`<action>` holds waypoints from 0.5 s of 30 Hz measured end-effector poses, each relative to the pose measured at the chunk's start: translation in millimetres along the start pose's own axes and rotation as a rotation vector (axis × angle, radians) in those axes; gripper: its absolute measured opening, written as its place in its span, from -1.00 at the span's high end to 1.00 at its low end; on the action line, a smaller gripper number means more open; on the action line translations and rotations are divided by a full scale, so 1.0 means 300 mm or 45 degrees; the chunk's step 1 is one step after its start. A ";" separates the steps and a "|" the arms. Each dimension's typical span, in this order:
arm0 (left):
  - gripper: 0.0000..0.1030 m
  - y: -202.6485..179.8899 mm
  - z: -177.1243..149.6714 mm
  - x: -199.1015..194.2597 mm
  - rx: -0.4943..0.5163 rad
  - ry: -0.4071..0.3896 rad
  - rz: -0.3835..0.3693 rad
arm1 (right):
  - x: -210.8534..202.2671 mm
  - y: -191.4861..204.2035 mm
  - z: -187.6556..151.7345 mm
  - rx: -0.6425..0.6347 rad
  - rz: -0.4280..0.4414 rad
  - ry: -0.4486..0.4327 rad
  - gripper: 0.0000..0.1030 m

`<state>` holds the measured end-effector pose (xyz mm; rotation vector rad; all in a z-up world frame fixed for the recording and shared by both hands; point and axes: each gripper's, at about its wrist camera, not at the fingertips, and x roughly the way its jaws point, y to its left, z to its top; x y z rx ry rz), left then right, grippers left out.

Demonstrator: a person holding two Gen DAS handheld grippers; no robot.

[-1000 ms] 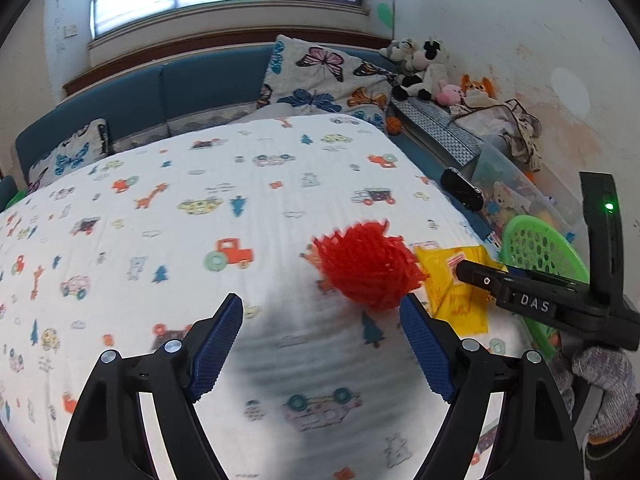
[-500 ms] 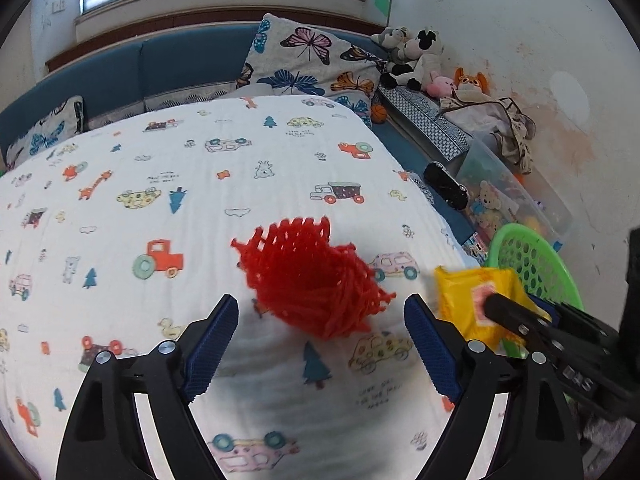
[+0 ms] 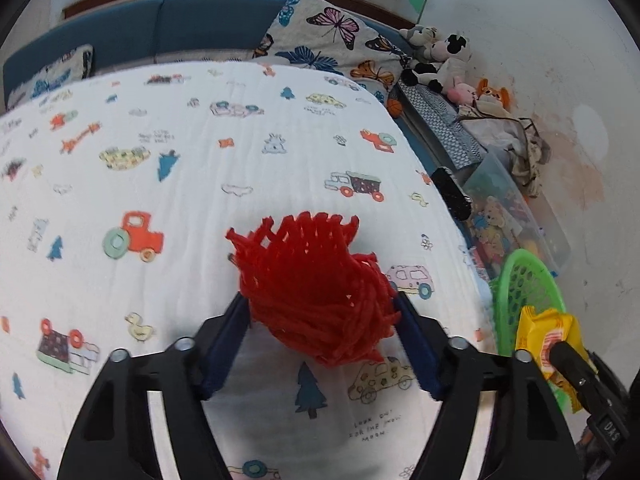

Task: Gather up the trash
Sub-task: 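Grasp the yellow snack bag with the right gripper while the left grasps the red mesh net, then drop the yellow bag into the basket with the right gripper while the left drops the mesh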

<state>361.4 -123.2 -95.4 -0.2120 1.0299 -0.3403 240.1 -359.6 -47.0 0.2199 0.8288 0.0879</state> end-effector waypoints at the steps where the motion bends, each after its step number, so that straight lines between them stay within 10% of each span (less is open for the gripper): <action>1: -0.20 -0.001 -0.003 0.001 -0.002 0.002 -0.009 | -0.006 -0.008 -0.003 0.006 -0.002 -0.001 0.19; 15: 0.27 -0.062 -0.054 -0.123 0.120 -0.077 -0.061 | -0.098 -0.125 -0.071 0.073 -0.077 -0.025 0.19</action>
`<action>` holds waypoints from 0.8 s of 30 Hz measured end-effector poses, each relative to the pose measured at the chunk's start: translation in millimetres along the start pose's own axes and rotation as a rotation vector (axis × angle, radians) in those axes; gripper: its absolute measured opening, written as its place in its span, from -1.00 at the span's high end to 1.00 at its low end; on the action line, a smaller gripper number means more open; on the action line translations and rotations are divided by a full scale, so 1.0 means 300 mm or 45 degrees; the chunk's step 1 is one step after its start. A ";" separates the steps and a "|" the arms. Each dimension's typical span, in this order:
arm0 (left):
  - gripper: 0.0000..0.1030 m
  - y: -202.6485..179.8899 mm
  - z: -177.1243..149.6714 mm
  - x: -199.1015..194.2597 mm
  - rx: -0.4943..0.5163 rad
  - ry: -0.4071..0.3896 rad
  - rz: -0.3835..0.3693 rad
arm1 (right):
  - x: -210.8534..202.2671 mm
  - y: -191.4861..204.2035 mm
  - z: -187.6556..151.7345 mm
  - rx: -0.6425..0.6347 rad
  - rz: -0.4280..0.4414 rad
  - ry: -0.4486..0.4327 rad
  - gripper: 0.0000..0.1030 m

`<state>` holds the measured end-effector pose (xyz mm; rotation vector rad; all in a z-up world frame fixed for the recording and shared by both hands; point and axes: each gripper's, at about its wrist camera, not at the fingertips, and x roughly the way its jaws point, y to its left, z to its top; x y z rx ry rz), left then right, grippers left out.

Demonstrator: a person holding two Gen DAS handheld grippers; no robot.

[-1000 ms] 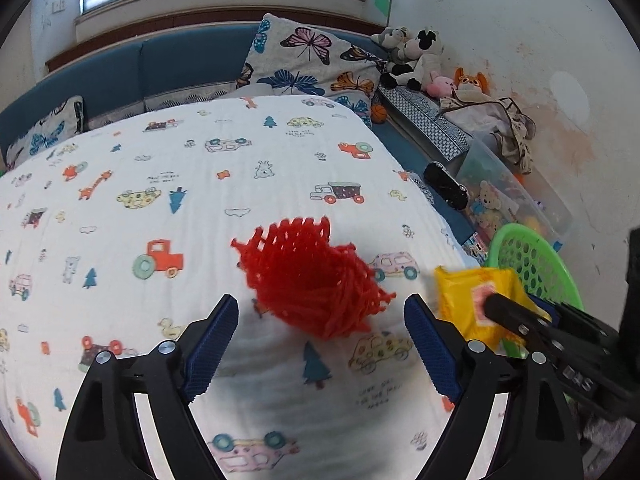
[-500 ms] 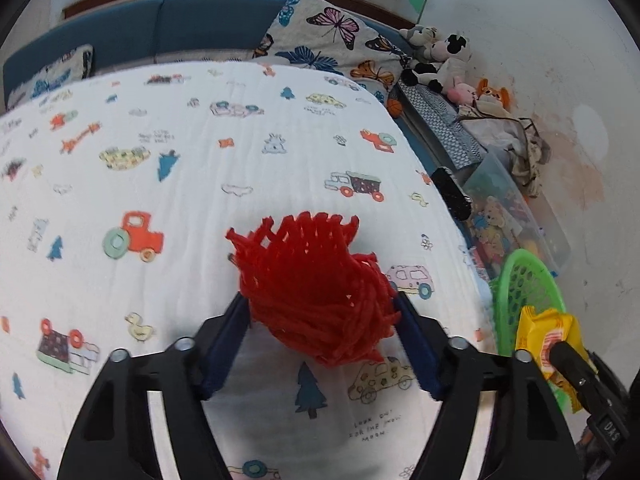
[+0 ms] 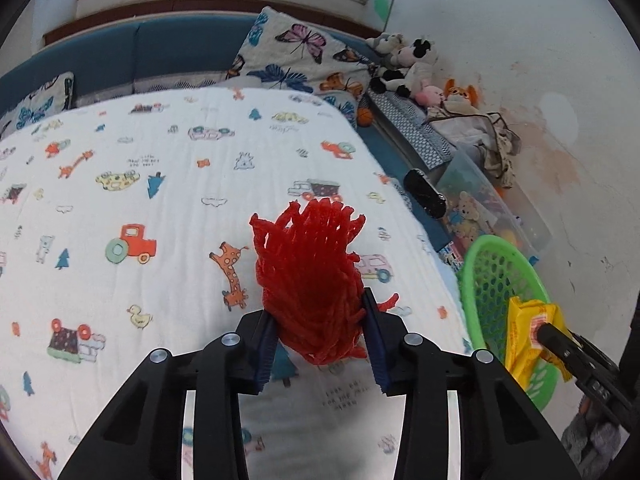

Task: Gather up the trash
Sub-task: 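Drop the yellow bag into the basket with the right gripper while the left drops the mesh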

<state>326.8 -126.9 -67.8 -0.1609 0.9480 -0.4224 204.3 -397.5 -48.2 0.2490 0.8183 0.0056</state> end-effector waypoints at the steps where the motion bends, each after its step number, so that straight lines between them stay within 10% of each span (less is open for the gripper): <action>1: 0.27 -0.008 -0.005 -0.018 0.008 -0.008 -0.007 | -0.007 -0.007 -0.003 0.005 -0.004 -0.003 0.19; 24: 0.27 -0.314 -0.074 -0.165 0.230 -0.069 -0.115 | -0.127 -0.187 -0.067 0.083 -0.116 -0.041 0.14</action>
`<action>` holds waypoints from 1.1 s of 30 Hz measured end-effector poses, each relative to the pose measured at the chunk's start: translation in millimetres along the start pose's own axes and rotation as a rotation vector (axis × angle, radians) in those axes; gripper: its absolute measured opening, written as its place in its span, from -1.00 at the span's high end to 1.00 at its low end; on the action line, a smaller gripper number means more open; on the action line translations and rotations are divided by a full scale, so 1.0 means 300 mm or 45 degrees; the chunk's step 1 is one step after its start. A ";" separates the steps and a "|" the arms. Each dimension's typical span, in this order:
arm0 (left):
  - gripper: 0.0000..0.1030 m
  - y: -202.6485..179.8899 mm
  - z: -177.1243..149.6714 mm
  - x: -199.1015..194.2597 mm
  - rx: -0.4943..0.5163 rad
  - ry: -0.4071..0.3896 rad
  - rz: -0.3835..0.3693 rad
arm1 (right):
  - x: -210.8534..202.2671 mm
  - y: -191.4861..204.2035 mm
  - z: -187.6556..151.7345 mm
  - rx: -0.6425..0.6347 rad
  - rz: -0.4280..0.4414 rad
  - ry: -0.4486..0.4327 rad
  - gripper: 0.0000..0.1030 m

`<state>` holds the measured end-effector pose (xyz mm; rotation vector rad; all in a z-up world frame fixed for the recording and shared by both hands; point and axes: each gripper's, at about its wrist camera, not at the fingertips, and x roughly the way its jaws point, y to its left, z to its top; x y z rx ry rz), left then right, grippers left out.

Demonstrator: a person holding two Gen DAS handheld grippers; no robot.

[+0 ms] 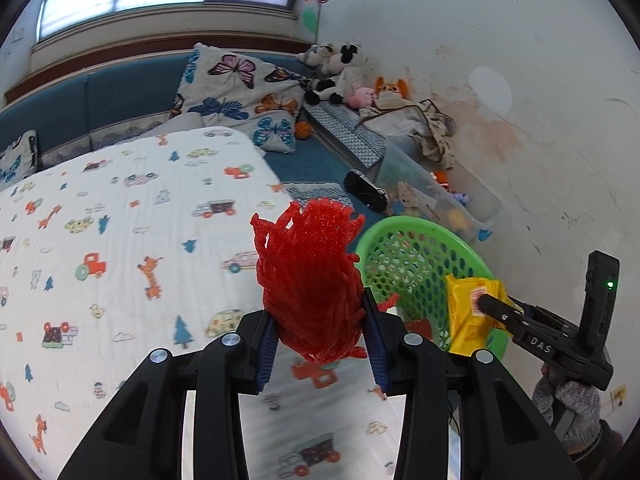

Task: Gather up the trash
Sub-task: 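Drop the yellow bag into the basket with the right gripper while the left drops the mesh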

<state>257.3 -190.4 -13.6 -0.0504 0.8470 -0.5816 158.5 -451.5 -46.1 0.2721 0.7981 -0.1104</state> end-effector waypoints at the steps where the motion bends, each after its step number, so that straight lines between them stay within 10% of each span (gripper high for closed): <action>1: 0.27 -0.008 0.001 0.004 0.005 0.001 -0.004 | -0.001 -0.005 -0.001 0.000 -0.003 0.000 0.14; 33: 0.24 -0.293 -0.008 0.187 0.184 0.125 -0.080 | -0.086 -0.081 -0.032 -0.013 -0.062 -0.066 -0.44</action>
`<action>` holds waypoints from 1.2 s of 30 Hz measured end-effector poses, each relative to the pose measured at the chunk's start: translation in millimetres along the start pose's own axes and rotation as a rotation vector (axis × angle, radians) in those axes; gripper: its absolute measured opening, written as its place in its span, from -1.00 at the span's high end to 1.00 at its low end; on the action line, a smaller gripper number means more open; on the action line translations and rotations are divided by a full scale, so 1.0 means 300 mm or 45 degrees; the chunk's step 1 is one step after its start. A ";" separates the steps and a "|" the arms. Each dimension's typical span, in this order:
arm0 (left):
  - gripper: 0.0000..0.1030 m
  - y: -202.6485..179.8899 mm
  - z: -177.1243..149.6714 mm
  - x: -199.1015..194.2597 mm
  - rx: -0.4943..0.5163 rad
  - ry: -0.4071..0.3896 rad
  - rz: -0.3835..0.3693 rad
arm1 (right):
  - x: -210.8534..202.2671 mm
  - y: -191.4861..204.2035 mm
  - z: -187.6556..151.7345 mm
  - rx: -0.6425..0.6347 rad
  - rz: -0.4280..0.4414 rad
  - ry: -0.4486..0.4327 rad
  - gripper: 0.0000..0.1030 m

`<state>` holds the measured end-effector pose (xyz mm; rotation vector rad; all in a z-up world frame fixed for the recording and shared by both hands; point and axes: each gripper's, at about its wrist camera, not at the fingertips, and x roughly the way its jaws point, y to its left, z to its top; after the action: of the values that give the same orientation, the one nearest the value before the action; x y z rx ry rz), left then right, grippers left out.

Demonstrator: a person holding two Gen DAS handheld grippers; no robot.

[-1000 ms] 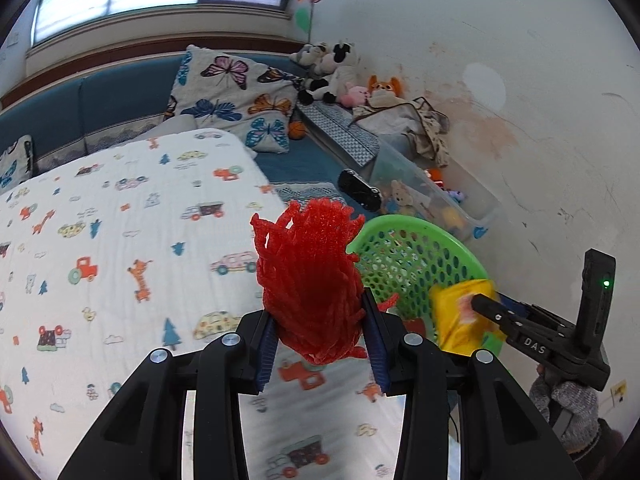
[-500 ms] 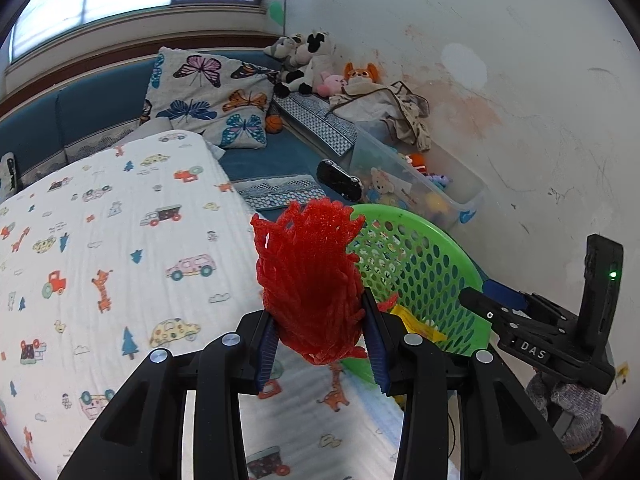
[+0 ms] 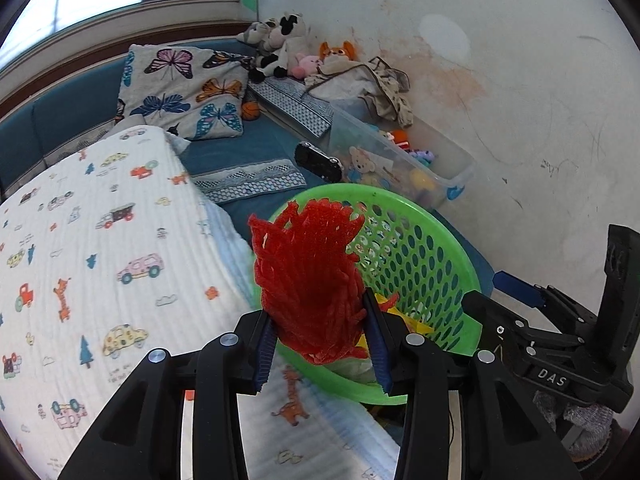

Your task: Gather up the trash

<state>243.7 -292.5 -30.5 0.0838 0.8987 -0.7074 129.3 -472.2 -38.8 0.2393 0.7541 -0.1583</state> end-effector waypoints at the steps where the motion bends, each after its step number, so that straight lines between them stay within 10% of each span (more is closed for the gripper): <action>1: 0.22 -0.006 -0.002 0.007 0.003 0.005 0.001 | -0.003 -0.002 -0.002 -0.001 -0.002 -0.001 -0.45; 20: -0.35 -0.079 -0.010 0.039 0.020 0.029 -0.071 | -0.044 -0.040 -0.026 0.006 -0.030 -0.013 -0.48; 36: -0.41 -0.048 -0.034 -0.063 0.007 -0.037 -0.048 | -0.089 -0.013 -0.039 0.001 -0.013 -0.040 -0.51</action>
<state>220.3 -290.0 -20.0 0.0618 0.8719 -0.7444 101.3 -471.3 -29.2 0.2335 0.7240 -0.1713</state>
